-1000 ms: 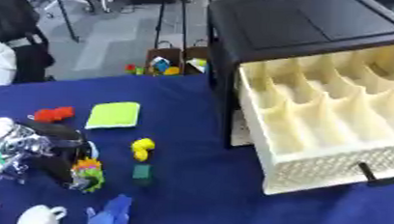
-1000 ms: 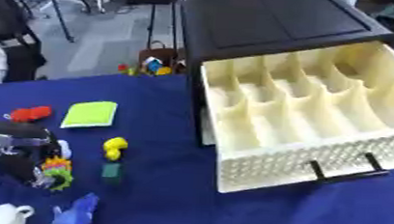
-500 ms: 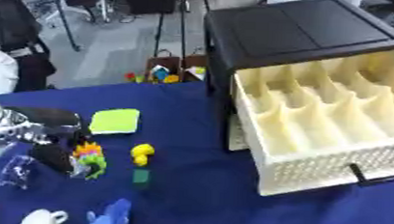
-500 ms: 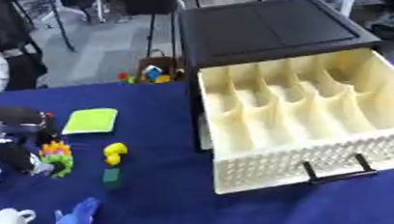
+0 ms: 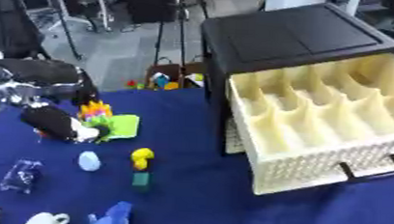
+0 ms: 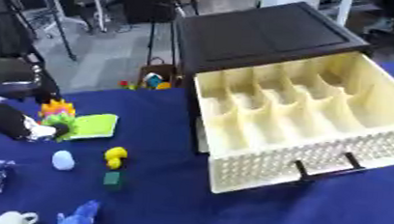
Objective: Pick up objects from table and place into drawer.
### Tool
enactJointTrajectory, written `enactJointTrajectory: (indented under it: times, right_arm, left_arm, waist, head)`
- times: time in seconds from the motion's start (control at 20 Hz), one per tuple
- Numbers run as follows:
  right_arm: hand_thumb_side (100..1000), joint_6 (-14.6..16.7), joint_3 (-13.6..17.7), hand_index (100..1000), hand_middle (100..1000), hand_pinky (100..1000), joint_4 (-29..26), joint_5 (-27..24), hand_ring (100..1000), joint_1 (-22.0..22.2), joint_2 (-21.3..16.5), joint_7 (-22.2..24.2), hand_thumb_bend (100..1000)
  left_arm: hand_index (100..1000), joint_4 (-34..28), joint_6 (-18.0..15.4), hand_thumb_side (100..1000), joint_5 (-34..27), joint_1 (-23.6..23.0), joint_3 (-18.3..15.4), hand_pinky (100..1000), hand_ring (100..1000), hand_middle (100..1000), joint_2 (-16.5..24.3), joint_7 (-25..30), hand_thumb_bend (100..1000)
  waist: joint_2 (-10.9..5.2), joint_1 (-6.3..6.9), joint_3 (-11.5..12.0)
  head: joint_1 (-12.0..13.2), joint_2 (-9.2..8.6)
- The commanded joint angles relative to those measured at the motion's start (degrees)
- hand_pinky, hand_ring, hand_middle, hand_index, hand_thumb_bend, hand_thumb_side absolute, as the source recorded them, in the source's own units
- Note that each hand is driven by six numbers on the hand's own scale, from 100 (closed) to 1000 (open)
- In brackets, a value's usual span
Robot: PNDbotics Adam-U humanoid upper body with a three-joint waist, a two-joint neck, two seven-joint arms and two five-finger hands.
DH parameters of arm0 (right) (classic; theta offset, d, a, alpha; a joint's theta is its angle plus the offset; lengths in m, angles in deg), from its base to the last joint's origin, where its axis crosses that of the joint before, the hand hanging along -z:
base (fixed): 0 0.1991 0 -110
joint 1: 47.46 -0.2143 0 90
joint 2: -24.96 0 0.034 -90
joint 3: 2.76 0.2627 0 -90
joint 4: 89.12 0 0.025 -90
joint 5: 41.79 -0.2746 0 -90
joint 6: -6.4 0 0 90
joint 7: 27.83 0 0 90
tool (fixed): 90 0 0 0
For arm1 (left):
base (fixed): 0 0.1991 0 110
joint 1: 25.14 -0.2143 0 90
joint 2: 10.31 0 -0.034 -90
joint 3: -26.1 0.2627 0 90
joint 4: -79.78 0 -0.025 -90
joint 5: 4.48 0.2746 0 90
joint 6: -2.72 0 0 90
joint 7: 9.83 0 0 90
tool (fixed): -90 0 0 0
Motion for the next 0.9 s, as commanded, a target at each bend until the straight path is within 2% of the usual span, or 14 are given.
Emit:
enactJointTrajectory:
  times: [0.05, 0.45, 0.9]
  right_arm:
    - [1000, 0.39, 0.06, 852, 833, 775, -0.54, 0.34, 844, -0.83, -0.27, 0.12, 100]
    - [1000, 0.71, -0.20, 853, 833, 775, -0.54, 0.42, 844, -1.13, 0.36, 0.35, 100]
    - [1000, 1.24, -0.60, 853, 833, 775, -0.54, 0.26, 845, -2.27, 1.18, 0.59, 100]
  left_arm:
    - [655, -1.24, 0.43, 713, -0.54, 3.00, -2.05, 531, 644, 543, -0.82, -1.43, 186]
    - [629, 0.56, 1.66, 718, -4.34, 11.57, -2.73, 506, 627, 532, -9.31, -8.78, 236]
    - [616, 7.32, 2.68, 701, -7.00, 19.45, -1.07, 488, 615, 526, -19.84, -15.25, 284]
  waist:
    - [-1.25, -0.22, -0.12]
    - [-2.55, 0.15, -1.47]
    - [-2.23, 0.90, -3.79]
  head:
    - [-0.43, 0.74]
    - [-0.34, 1.69]
    - [1.03, 1.91]
